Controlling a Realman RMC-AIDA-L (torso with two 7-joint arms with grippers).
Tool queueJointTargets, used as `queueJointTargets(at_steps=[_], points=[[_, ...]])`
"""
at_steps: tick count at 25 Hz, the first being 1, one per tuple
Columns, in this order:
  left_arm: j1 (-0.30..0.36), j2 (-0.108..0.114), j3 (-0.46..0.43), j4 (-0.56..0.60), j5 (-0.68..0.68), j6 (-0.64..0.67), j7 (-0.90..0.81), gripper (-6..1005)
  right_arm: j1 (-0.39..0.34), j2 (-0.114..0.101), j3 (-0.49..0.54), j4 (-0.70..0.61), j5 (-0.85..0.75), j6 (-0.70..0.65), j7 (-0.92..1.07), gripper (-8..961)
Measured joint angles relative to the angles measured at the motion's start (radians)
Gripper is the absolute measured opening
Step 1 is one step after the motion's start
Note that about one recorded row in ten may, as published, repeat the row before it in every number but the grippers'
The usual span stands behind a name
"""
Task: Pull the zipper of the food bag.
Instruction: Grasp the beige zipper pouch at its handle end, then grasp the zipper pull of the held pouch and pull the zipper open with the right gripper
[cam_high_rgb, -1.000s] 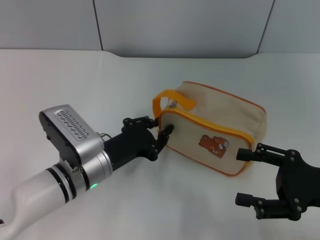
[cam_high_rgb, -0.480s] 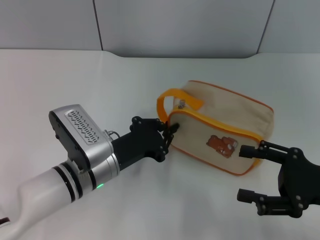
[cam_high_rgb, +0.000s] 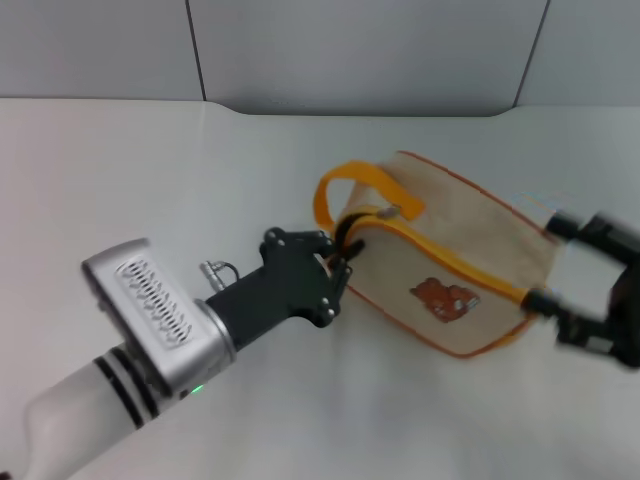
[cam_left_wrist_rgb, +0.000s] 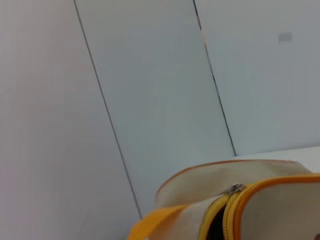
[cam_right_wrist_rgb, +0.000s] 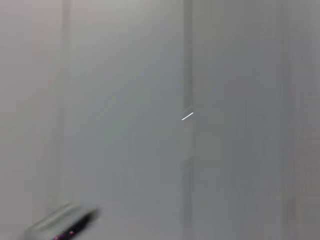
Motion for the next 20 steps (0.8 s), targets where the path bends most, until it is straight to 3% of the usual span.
queueJointTargets(at_steps=[2, 5, 7, 8, 11, 12, 13, 16, 17, 20], points=[[0.033, 0.003, -0.025, 0.004, 0.003, 0.100, 0.109, 50, -0.032, 0.017, 0.053, 0.034, 0.127, 0.039, -0.058, 845], [0.045, 0.007, -0.032, 0.009, 0.004, 0.169, 0.195, 50, -0.045, 0.022, 0.069, 0.087, 0.196, 0.061, -0.152, 846], [0.045, 0.009, -0.039, 0.029, 0.004, 0.226, 0.271, 50, -0.054, 0.024, 0.073, 0.230, 0.271, 0.090, -0.392, 846], [0.045, 0.009, -0.039, 0.029, 0.004, 0.226, 0.271, 50, -0.054, 0.024, 0.073, 0.230, 0.271, 0.090, -0.392, 846], [0.035, 0.009, -0.041, 0.049, 0.005, 0.250, 0.302, 51, -0.049, 0.024, 0.065, 0.363, 0.285, 0.140, -0.661, 845], [0.030, 0.008, -0.041, 0.049, 0.006, 0.252, 0.305, 51, -0.045, 0.025, 0.059, 0.433, 0.285, 0.166, -0.832, 845], [0.030, 0.008, -0.041, 0.049, 0.006, 0.252, 0.305, 51, -0.045, 0.025, 0.059, 0.433, 0.285, 0.166, -0.832, 845], [0.026, 0.008, -0.042, 0.051, 0.007, 0.253, 0.306, 51, -0.044, 0.028, 0.059, 0.529, 0.285, 0.182, -1.099, 845], [0.025, 0.007, -0.042, 0.051, 0.007, 0.253, 0.306, 51, -0.044, 0.029, 0.058, 0.583, 0.285, 0.185, -1.272, 845], [0.025, 0.006, -0.042, 0.050, 0.006, 0.253, 0.307, 51, -0.044, 0.029, 0.059, 0.618, 0.284, 0.187, -1.395, 846]])
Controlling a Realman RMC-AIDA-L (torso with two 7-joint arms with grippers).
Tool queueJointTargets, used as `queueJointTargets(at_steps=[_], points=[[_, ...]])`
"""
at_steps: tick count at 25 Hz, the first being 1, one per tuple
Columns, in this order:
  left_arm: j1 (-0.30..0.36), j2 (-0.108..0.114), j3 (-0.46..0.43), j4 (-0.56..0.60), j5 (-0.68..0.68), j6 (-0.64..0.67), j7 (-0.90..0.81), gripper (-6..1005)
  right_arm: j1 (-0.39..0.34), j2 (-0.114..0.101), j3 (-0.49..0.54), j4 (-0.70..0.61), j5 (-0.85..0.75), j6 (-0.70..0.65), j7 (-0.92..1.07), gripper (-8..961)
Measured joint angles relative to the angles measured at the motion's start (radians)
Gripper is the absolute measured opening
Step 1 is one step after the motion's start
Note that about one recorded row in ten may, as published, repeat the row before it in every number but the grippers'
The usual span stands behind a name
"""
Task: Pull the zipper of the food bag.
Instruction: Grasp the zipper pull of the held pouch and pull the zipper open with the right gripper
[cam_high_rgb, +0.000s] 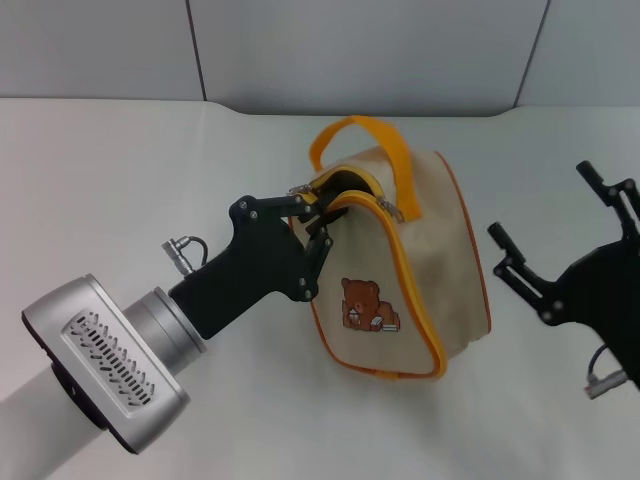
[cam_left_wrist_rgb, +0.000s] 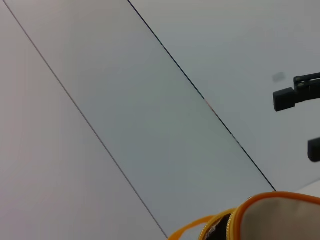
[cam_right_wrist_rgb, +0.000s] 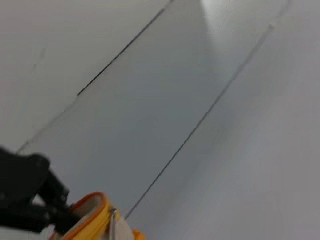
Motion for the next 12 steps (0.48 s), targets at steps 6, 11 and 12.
queueJointTargets(at_steps=[6, 11, 12], points=[[-0.001, -0.001, 0.000, -0.003, -0.006, -0.001, 0.001, 51, 0.015, 0.000, 0.001, 0.029, -0.036, 0.027, -0.186, 846], [-0.002, -0.001, 0.000, -0.004, -0.004, -0.002, 0.001, 51, 0.047, 0.001, 0.001, 0.053, -0.059, 0.078, -0.277, 846], [-0.002, -0.002, 0.000, -0.004, -0.003, -0.002, 0.001, 51, 0.064, 0.001, 0.003, 0.066, -0.065, 0.117, -0.315, 845]])
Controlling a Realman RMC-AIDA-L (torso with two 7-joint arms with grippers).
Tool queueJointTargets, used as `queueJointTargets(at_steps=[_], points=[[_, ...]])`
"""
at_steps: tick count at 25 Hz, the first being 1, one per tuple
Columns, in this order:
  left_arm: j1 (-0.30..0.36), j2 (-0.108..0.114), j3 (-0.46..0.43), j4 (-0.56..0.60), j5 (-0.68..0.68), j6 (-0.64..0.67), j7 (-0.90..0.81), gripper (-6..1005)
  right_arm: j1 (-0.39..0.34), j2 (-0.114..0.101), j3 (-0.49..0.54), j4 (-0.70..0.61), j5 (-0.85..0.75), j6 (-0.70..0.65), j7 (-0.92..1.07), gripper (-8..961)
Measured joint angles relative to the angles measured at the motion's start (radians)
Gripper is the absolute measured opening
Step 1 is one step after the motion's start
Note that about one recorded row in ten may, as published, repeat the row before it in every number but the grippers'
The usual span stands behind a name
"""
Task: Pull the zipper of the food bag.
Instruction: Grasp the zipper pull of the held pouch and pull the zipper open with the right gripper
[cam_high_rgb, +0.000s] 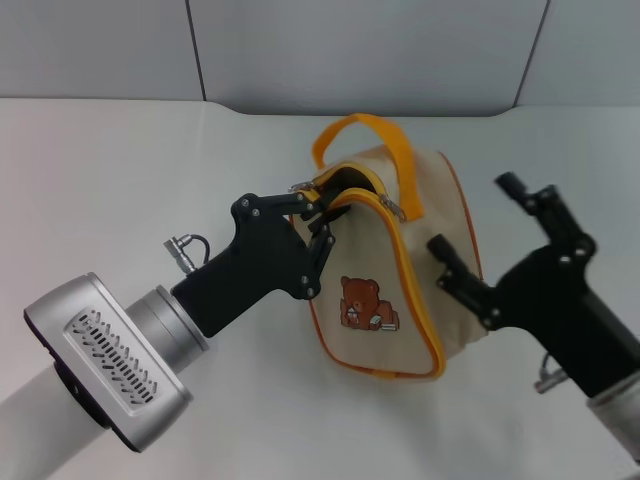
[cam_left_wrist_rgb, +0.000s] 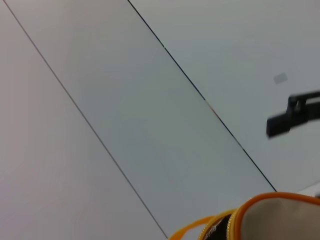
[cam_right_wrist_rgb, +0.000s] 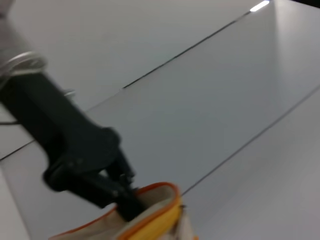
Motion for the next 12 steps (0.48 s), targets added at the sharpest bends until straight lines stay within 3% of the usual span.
queueJointTargets(at_steps=[12], points=[[0.000, -0.001, 0.007, -0.003, 0.000, 0.002, 0.001, 51, 0.061, 0.000, 0.008, 0.031, -0.036, 0.081, -0.042, 844]])
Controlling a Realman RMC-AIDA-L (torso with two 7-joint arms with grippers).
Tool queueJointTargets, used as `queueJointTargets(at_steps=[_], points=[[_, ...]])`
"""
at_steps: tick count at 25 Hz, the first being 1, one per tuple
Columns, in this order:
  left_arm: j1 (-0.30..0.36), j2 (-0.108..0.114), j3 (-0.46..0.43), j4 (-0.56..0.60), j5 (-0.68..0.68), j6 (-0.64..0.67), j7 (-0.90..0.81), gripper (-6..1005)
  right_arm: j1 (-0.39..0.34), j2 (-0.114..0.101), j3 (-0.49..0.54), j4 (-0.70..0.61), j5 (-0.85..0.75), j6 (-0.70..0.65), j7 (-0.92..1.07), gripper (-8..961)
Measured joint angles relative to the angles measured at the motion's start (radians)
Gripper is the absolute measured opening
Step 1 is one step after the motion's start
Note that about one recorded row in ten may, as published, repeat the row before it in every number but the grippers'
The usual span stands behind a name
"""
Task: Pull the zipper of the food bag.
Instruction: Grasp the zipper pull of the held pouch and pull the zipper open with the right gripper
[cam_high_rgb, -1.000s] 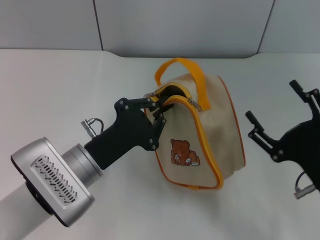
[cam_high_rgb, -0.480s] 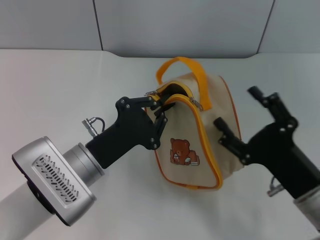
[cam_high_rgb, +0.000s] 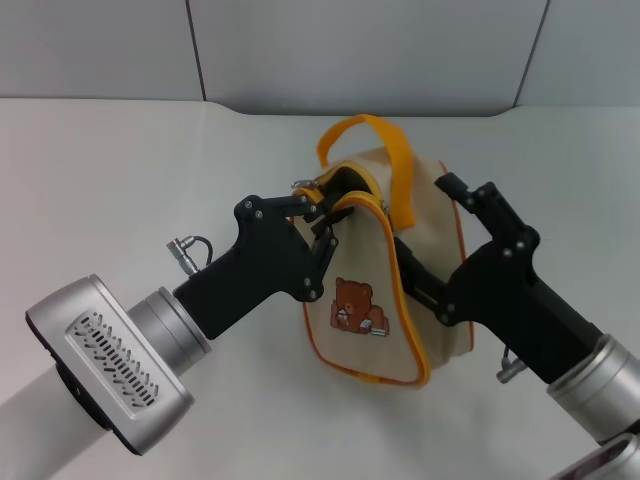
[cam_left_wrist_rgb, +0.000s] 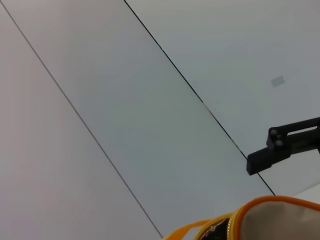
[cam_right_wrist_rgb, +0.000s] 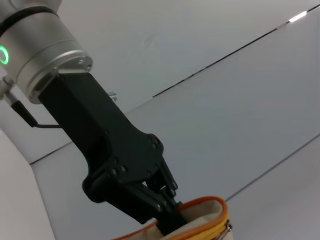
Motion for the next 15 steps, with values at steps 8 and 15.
queueJointTargets(at_steps=[8, 15], points=[[0.000, 0.000, 0.001, -0.001, 0.001, 0.001, 0.000, 50, 0.023, 0.000, 0.004, 0.012, 0.000, 0.002, 0.007, 844], [0.000, 0.000, -0.001, -0.003, 0.012, 0.001, 0.000, 50, 0.025, 0.000, 0.041, 0.027, -0.003, -0.002, 0.011, 842]])
